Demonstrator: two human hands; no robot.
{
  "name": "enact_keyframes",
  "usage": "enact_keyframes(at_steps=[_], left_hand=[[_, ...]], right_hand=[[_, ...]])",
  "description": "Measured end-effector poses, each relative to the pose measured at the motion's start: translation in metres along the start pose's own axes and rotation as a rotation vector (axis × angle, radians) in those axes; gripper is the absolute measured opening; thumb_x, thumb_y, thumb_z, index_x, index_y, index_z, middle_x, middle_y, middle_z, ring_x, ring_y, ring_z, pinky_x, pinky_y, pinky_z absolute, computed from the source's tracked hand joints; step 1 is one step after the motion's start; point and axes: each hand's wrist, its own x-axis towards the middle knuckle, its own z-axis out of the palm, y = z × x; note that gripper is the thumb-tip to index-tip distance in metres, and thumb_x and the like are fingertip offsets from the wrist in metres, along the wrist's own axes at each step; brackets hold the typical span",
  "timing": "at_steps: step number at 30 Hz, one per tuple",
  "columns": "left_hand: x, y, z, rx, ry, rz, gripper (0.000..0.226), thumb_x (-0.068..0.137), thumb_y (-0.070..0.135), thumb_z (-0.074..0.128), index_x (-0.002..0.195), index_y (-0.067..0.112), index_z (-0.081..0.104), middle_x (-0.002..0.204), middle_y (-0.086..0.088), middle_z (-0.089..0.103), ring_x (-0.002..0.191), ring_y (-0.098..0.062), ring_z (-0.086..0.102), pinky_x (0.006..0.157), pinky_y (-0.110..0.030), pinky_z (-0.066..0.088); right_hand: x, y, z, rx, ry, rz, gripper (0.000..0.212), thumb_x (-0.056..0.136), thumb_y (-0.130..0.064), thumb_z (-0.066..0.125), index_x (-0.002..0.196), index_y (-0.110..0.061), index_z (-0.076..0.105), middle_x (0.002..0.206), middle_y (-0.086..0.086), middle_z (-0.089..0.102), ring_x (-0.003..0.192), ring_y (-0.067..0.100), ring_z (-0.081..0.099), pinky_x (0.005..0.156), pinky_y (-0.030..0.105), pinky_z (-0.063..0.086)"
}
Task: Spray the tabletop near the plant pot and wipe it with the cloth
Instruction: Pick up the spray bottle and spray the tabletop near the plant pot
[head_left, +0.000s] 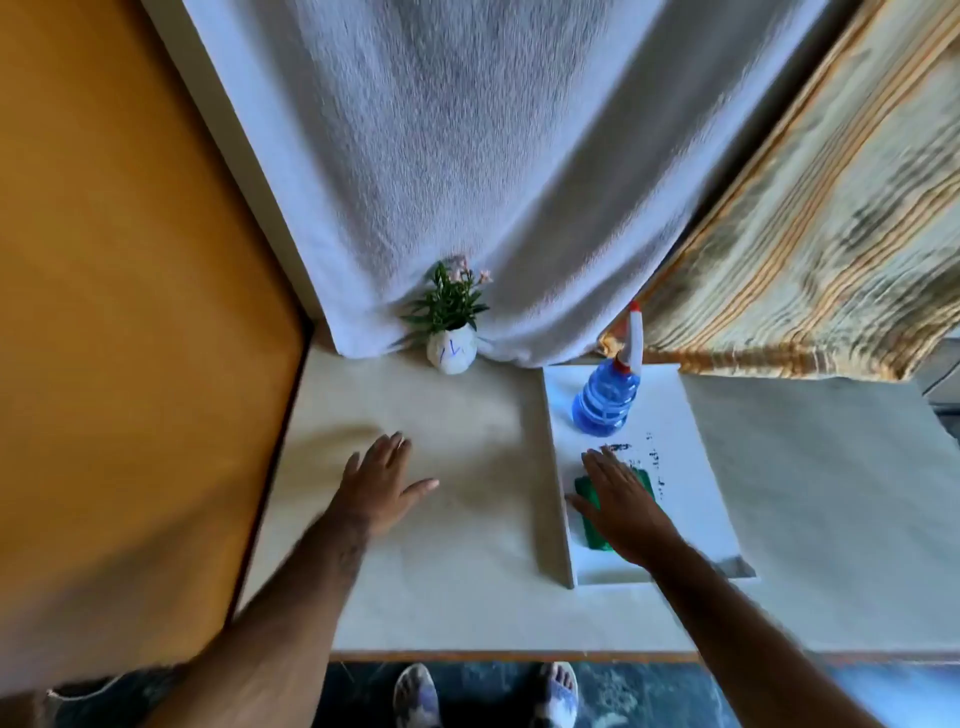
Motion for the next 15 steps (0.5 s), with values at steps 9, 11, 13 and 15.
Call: enact_keyframes(at_steps=[9,11,13,15], left_hand=[[0.0,-0.019,0.062,0.049,0.176,0.014,0.104,0.095,0.079,0.018,0.15,-0.002,0.053,0.16,-0.022,0.05,0.144,-0.043,0.053,0.112,-0.072,0.042],[0.001,-0.021,0.069,0.072,0.197,0.014,0.103,0.098,0.077,0.007,0.152,0.001,0.051,0.162,-0.019,0.049,0.147,-0.04,0.049,0.115,-0.072,0.039],[0.002,-0.023,0.076,0.072,0.203,0.011,0.099,0.1,0.075,0.007,0.155,0.003,0.047,0.165,-0.017,0.046,0.15,-0.037,0.046,0.118,-0.071,0.036],[0.004,-0.026,0.081,0.061,0.213,0.008,0.097,0.1,0.074,0.008,0.158,0.005,0.044,0.167,-0.015,0.042,0.153,-0.035,0.043,0.119,-0.071,0.035]], right_hand=[[-0.014,0.012,0.041,-0.066,0.173,-0.05,0.1,0.097,-0.077,0.011,0.157,0.0,0.034,0.166,0.012,0.029,0.157,0.029,0.016,0.128,0.049,0.018],[-0.015,0.011,0.042,0.011,0.193,-0.043,0.096,0.098,-0.075,0.019,0.157,-0.001,0.033,0.167,0.012,0.029,0.157,0.029,0.015,0.128,0.05,0.019],[-0.011,0.008,0.036,0.152,0.222,0.001,0.089,0.099,-0.067,0.038,0.157,-0.001,0.034,0.167,0.015,0.029,0.157,0.03,0.015,0.128,0.047,0.018],[0.001,0.004,0.019,0.335,0.354,0.089,0.084,0.094,-0.058,0.055,0.152,0.0,0.039,0.161,0.02,0.038,0.154,0.031,0.024,0.125,0.04,0.021]])
